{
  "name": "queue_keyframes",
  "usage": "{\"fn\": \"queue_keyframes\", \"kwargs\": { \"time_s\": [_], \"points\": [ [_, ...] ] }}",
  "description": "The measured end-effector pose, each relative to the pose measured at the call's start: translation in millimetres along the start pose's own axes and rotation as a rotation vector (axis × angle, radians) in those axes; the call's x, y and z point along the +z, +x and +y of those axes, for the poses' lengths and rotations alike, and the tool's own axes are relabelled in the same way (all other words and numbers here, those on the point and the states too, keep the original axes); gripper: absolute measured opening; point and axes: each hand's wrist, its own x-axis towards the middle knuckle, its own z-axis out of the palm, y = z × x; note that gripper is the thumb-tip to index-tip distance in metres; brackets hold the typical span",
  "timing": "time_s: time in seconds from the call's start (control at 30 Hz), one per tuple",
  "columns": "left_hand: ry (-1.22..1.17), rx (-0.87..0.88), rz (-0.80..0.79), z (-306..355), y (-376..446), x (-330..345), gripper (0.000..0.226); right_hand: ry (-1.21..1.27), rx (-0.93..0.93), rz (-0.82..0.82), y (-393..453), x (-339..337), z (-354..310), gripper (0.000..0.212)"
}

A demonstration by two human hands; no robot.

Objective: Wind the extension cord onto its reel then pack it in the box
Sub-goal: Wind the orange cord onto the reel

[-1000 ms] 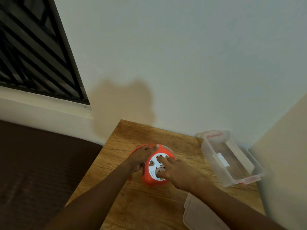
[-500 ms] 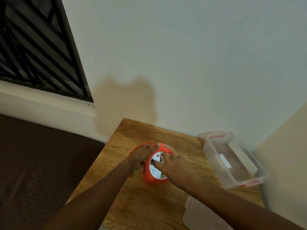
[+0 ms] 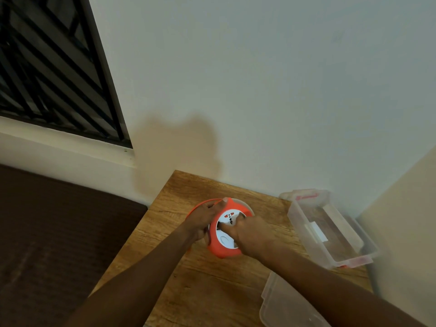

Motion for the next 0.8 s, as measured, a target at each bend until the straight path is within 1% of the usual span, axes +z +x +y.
{"fn": "queue_keyframes", "kwargs": {
  "time_s": [0.07,0.17,0.23,0.33,0.6,0.67,0.73,0.8],
  "points": [
    [0.040,0.012,0.009,1.6,0.3,0.5,0.049,0.000,0.024,0.023,0.1,-2.0,0.3,0.080],
    [0.085,0.047,0.048,6.0,-0.4,2.0,0.044,0.138,0.130,0.053,0.7,-0.4,-3.8,0.072],
    [0.098,0.068,0.070,8.5,-1.1,1.3,0.043,0.205,0.162,0.084,1.6,-0.2,-4.9,0.070],
    [0.098,0.073,0.069,10.7,-0.7,-2.7,0.044,0.234,0.193,0.108,1.7,0.4,-7.6,0.069],
    [0.113,0.129,0.063,31.3,-5.9,-1.5,0.028,0.299,0.263,0.210,5.3,-5.6,-11.4,0.069],
    [0.044,0.155,0.104,33.3,-4.4,2.1,0.035,0.351,0.347,0.234,9.0,-10.3,-5.3,0.069],
    [-0.116,0.195,0.167,28.8,-3.4,8.1,0.039,0.523,0.508,0.272,15.2,-15.0,4.1,0.073],
    [-0.193,0.209,0.229,23.2,-2.9,14.0,0.037,0.661,0.589,0.269,20.1,-19.8,9.9,0.074]
  ]
}}
